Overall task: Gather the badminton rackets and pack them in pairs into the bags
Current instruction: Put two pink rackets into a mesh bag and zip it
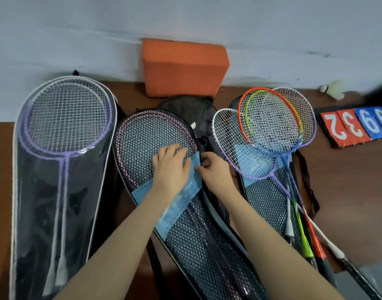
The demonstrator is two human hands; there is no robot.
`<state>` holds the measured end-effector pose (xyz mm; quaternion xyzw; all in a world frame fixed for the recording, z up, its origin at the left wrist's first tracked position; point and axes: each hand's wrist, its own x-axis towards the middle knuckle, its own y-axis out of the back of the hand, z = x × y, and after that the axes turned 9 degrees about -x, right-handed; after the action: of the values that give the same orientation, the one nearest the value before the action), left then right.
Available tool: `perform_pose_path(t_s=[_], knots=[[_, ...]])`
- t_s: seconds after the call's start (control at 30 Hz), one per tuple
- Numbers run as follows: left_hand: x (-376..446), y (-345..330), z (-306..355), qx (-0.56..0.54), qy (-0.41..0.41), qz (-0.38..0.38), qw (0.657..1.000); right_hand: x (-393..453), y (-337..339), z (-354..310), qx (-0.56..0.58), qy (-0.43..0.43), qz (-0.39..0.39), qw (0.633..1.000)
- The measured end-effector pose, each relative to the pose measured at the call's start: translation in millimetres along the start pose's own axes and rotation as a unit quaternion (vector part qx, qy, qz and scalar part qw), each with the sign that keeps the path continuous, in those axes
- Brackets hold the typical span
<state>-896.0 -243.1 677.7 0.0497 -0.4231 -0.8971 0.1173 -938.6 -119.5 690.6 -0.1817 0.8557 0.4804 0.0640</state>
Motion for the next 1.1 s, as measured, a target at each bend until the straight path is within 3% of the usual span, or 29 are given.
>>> perform_pose_path(t_s=[0.1,0.27,0.43,0.6,0.67,0.87,1.1], knots=[[25,3,-5,-0.002,-0.011,-0.011,1.0,-1,2,-1,0.041,0.013,0.001,0.999],[57,10,-13,-0.002,-0.114,-0.039,0.993,-16,17,6,0.081,0.092,-0.009,0.992],[64,13,-21,-0.035,-0.199,0.004,0.979,-21,22,9,0.091,0.123,-0.023,0.988],[65,17,-18,-0.092,-0.206,0.03,0.974,-11,28,7,0.138,0.083,0.088,0.983],[62,19,-15,-0.112,-0.212,0.034,0.97,-4,32,2,0.144,0.073,0.099,0.982],[52,25,-12,-0.146,-0.205,0.054,0.966,6,34,-13,0.234,0.057,0.055,0.969],[46,36,-10,-0.156,-0.194,0.054,0.967,-4,42,-14,0.259,0.055,0.014,0.964]])
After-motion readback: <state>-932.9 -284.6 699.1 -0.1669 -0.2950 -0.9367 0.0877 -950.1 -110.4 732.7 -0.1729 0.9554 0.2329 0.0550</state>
